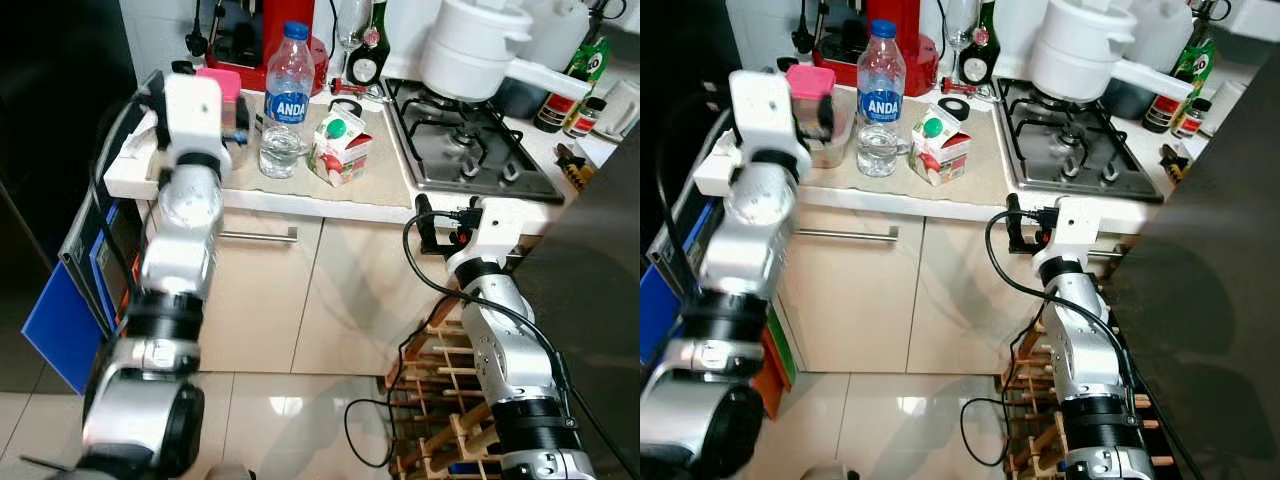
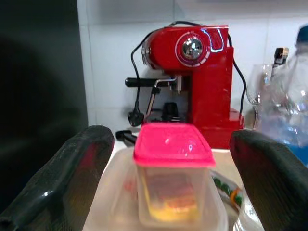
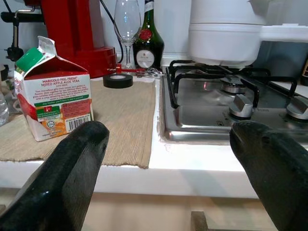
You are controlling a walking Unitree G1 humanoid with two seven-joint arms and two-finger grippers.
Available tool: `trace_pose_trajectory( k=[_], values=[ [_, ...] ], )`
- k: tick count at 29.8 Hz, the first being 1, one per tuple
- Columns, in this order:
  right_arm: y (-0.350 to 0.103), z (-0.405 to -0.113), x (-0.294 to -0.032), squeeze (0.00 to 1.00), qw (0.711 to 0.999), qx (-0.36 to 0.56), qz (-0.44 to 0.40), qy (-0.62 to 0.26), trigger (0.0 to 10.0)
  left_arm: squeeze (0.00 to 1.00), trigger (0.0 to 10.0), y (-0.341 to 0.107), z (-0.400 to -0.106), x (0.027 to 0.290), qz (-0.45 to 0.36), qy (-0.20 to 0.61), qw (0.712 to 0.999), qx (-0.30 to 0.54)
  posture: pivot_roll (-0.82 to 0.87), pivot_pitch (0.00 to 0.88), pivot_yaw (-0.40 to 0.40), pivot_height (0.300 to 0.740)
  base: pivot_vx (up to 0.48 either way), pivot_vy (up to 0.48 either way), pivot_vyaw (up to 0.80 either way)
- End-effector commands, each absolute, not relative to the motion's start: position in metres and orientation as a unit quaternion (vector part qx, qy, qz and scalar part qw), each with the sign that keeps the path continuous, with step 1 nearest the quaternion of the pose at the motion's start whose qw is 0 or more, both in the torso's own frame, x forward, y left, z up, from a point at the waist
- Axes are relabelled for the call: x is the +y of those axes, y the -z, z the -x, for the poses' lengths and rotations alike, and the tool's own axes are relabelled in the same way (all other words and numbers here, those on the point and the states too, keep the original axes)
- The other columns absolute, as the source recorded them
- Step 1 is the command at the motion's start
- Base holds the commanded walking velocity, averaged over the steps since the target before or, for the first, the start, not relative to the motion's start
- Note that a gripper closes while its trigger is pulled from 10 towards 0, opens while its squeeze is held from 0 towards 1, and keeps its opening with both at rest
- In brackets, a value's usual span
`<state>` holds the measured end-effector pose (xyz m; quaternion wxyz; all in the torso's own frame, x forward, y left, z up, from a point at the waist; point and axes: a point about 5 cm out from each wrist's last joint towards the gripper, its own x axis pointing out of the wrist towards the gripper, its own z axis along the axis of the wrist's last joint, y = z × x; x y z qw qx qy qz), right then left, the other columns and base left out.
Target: Restocking fridge
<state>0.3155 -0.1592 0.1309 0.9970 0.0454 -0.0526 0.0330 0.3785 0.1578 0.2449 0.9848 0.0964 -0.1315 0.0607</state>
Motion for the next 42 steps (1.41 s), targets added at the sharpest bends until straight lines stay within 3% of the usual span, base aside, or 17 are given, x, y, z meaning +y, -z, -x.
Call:
trace_pose_trajectory(
  k=[1, 30, 42],
  values=[
    [-0.132, -0.314, -0.160, 0.00, 0.997, -0.051, -0.041, -0.030, 10.0, 0.00, 10.0, -0.242, -0.383, 0.153, -0.092, -0.055, 0.989, -0.106, 0.08, 0.021, -0.107, 0.740, 0.000, 0.000, 0.00],
    [-0.131, -0.301, -0.161, 0.00, 0.997, -0.035, -0.047, -0.052, 10.0, 0.00, 10.0, -0.256, -0.404, 0.160, -0.117, -0.079, 0.987, -0.072, 0.04, 0.079, -0.122, 0.740, 0.000, 0.000, 0.00],
    [-0.149, -0.290, -0.136, 0.00, 0.974, -0.034, -0.067, -0.212, 10.0, 0.00, 10.0, -0.257, -0.411, 0.161, -0.114, -0.084, 0.988, -0.063, 0.03, 0.078, -0.123, 0.740, 0.000, 0.000, 0.00]
  ],
)
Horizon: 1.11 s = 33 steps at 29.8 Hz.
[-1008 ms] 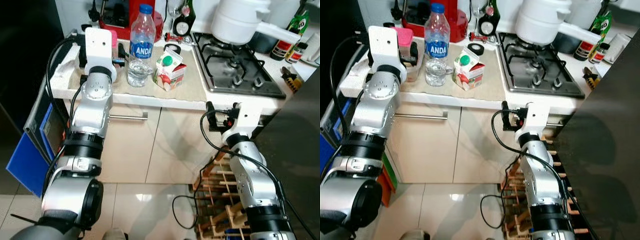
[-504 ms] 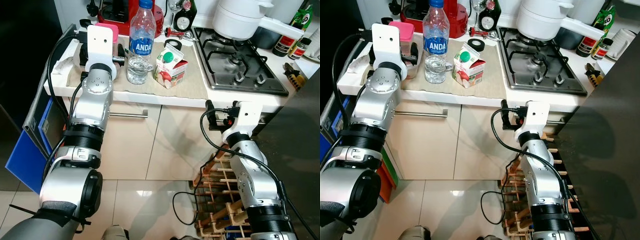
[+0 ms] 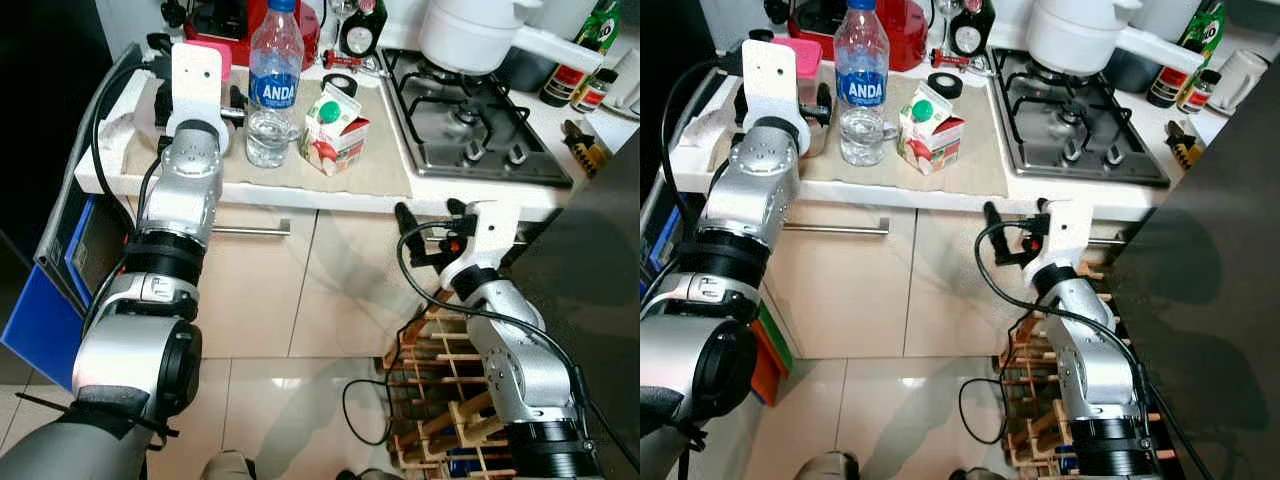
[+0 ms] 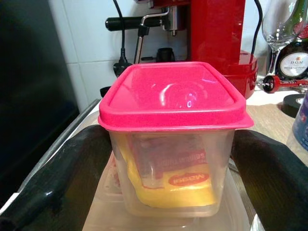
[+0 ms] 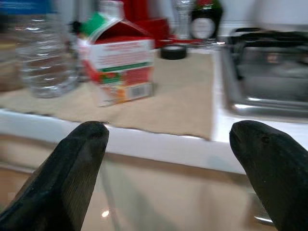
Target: Restocking fridge
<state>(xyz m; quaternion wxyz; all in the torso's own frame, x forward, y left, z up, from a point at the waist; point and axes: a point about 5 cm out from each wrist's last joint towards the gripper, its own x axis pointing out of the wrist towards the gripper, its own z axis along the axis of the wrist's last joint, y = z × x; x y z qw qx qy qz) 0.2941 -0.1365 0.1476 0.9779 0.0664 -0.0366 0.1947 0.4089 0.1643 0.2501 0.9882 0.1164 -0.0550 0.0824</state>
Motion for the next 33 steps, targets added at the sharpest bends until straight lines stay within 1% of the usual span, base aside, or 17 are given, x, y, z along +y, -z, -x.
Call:
trace_pose_trajectory(
  k=[1, 3, 4, 5, 6, 7, 13, 18, 22, 26, 32, 33],
  values=[
    [-0.150, -0.289, -0.132, 0.00, 0.970, -0.032, -0.068, -0.229, 10.0, 0.00, 10.0, -0.257, -0.411, 0.160, -0.114, -0.083, 0.988, -0.063, 0.03, 0.078, -0.123, 0.740, 0.000, 0.000, 0.00],
    [-0.152, -0.286, -0.127, 0.00, 0.963, -0.030, -0.064, -0.258, 10.0, 0.00, 10.0, -0.257, -0.412, 0.160, -0.114, -0.083, 0.988, -0.060, 0.04, 0.078, -0.123, 0.740, 0.000, 0.000, 0.00],
    [-0.152, -0.286, -0.127, 0.00, 0.963, -0.030, -0.064, -0.258, 10.0, 0.00, 10.0, -0.257, -0.412, 0.160, -0.114, -0.083, 0.988, -0.060, 0.04, 0.078, -0.123, 0.740, 0.000, 0.000, 0.00],
    [-0.150, -0.282, -0.122, 0.00, 0.956, -0.021, -0.056, -0.288, 10.0, 0.00, 10.0, -0.256, -0.412, 0.159, -0.115, -0.082, 0.988, -0.057, 0.04, 0.080, -0.123, 0.740, 0.000, 0.000, 0.00],
    [-0.150, -0.282, -0.122, 0.00, 0.956, -0.021, -0.056, -0.288, 10.0, 0.00, 10.0, -0.256, -0.412, 0.159, -0.115, -0.082, 0.988, -0.057, 0.04, 0.080, -0.123, 0.740, 0.000, 0.000, 0.00],
    [-0.149, -0.280, -0.120, 0.00, 0.950, -0.014, -0.051, -0.307, 10.0, 0.00, 10.0, -0.255, -0.413, 0.159, -0.116, -0.082, 0.988, -0.054, 0.04, 0.080, -0.123, 0.740, 0.000, 0.000, 0.00],
    [-0.149, -0.275, -0.114, 0.00, 0.942, -0.019, -0.042, -0.333, 10.0, 0.00, 10.0, -0.250, -0.415, 0.160, -0.120, -0.082, 0.989, -0.040, 0.04, 0.083, -0.121, 0.740, 0.000, 0.000, 0.00],
    [-0.157, -0.276, -0.109, 0.00, 0.943, -0.060, -0.033, -0.325, 10.0, 0.00, 10.0, -0.246, -0.417, 0.160, -0.118, -0.081, 0.989, -0.029, 0.04, 0.083, -0.119, 0.740, 0.000, 0.000, 0.00],
    [-0.164, -0.277, -0.101, 0.00, 0.938, -0.076, -0.055, -0.332, 10.0, 0.00, 10.0, -0.246, -0.418, 0.160, -0.116, -0.081, 0.990, -0.025, 0.04, 0.082, -0.117, 0.740, 0.000, 0.000, 0.00],
    [-0.167, -0.278, -0.092, 0.00, 0.933, -0.082, -0.063, -0.344, 10.0, 0.00, 10.0, -0.247, -0.418, 0.160, -0.119, -0.080, 0.989, -0.028, 0.04, 0.082, -0.114, 0.740, 0.000, 0.000, 0.00],
    [-0.168, -0.280, -0.088, 0.00, 0.930, -0.089, -0.064, -0.350, 10.0, 0.00, 10.0, -0.249, -0.419, 0.159, -0.124, -0.079, 0.989, -0.035, 0.05, 0.081, -0.113, 0.740, 0.000, 0.000, 0.00],
    [-0.168, -0.280, -0.087, 0.00, 0.930, -0.090, -0.064, -0.351, 10.0, 0.00, 4.9, -0.250, -0.419, 0.159, -0.122, -0.075, 0.989, -0.036, 0.05, 0.081, -0.113, 0.740, 0.000, 0.000, 0.00]
  ],
)
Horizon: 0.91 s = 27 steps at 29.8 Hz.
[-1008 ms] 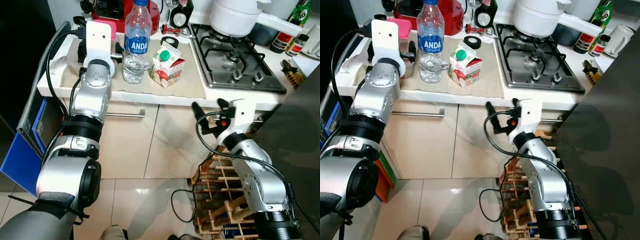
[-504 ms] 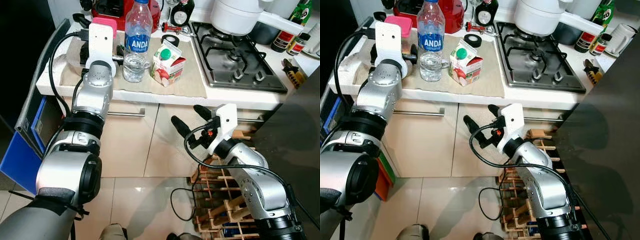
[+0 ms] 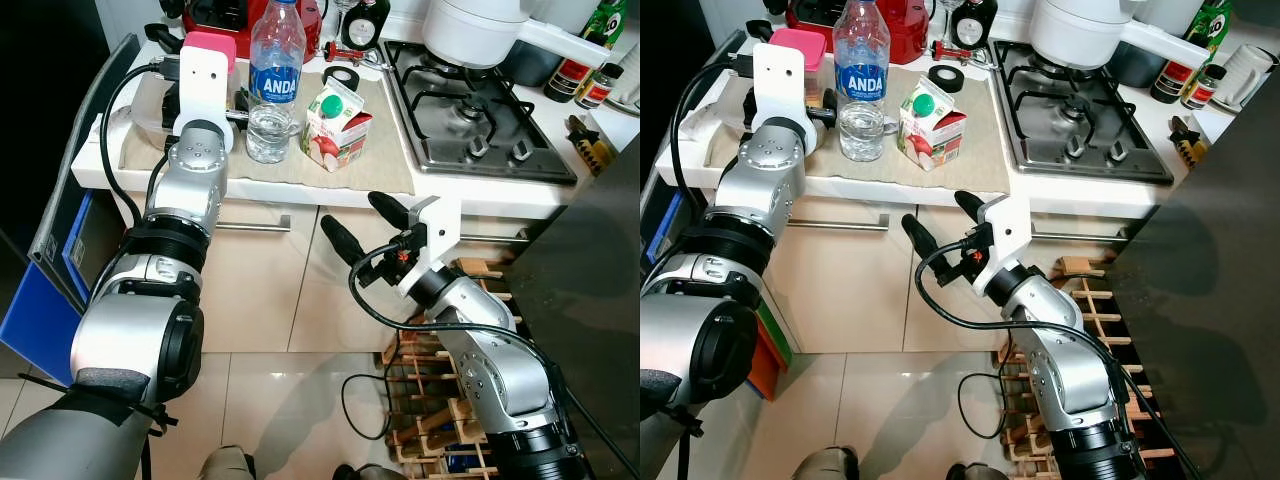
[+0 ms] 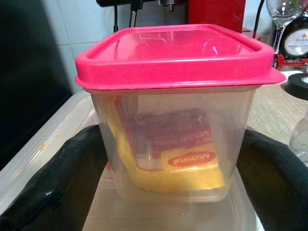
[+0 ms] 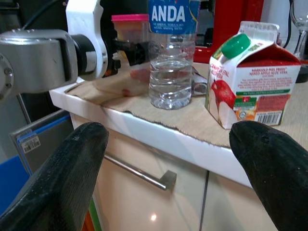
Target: Restocking fridge
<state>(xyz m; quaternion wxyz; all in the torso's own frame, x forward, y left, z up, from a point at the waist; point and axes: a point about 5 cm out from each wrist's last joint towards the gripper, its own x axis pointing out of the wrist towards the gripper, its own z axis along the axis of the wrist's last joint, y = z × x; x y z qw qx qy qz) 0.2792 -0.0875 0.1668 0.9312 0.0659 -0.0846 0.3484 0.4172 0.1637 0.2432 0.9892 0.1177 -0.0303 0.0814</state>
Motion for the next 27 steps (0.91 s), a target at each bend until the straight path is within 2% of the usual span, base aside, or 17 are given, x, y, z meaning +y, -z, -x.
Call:
trace_pose_trajectory(
  k=[1, 27],
  values=[
    [-0.1681, -0.2801, -0.0867, 0.00, 0.930, -0.091, -0.064, -0.351, 10.0, 0.00, 0.0, -0.2492, -0.4192, 0.1590, -0.118, -0.078, 0.989, -0.032, 0.05, 0.081, -0.113, 0.740, 0.000, 0.000, 0.00],
    [-0.1755, -0.2838, -0.0846, 0.00, 0.931, -0.115, -0.083, -0.337, 10.0, 0.00, 0.0, -0.2554, -0.4170, 0.1583, -0.102, -0.055, 0.991, -0.069, 0.06, 0.067, -0.098, 0.740, 0.000, 0.000, 0.00]
  ],
)
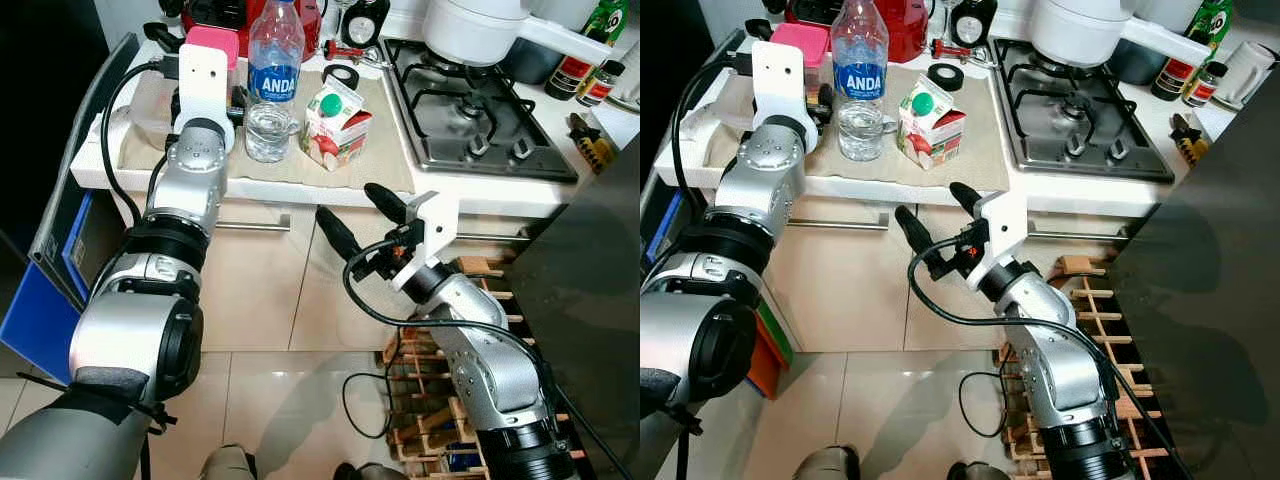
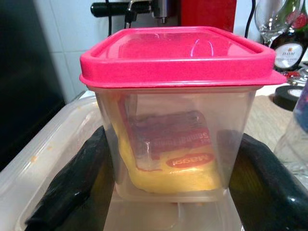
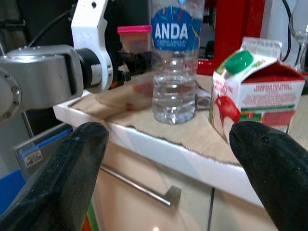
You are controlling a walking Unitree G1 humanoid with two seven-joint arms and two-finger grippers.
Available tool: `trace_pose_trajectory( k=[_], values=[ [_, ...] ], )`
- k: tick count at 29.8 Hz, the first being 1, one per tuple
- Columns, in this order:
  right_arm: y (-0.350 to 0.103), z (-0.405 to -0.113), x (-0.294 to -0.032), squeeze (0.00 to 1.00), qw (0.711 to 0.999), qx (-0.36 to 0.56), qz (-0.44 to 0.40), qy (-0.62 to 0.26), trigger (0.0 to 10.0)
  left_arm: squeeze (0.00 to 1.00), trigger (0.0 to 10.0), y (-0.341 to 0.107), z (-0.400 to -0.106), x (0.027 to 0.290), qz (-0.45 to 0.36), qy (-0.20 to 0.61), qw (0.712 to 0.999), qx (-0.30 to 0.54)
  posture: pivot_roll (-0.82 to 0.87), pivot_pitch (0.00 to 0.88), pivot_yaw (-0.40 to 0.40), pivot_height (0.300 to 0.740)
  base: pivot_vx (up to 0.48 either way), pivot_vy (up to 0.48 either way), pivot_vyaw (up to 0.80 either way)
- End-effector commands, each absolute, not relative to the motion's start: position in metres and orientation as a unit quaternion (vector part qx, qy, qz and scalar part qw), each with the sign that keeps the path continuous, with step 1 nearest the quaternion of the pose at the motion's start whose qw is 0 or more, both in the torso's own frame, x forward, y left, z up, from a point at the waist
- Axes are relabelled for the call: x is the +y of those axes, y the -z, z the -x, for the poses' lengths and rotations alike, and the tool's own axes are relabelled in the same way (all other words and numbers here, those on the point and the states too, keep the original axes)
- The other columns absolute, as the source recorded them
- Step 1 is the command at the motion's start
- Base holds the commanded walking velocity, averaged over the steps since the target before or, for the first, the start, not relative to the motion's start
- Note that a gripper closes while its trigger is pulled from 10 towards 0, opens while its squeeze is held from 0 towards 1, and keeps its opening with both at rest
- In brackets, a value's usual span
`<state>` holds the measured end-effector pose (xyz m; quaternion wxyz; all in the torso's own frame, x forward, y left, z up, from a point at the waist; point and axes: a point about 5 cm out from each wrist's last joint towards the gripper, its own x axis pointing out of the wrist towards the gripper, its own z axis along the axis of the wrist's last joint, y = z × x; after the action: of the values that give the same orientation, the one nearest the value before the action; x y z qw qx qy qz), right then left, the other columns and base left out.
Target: Restocking fridge
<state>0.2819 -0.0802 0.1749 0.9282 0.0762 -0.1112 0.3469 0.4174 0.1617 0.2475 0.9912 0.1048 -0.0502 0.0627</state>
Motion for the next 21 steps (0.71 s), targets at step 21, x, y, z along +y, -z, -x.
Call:
trace_pose_trajectory(
  k=[21],
  values=[
    [-0.179, -0.295, -0.092, 0.00, 0.943, -0.134, -0.086, -0.292, 10.0, 0.00, 0.0, -0.262, -0.393, 0.180, -0.121, -0.036, 0.986, -0.112, 0.12, 0.003, -0.059, 0.740, 0.000, 0.000, 0.00]
  ],
)
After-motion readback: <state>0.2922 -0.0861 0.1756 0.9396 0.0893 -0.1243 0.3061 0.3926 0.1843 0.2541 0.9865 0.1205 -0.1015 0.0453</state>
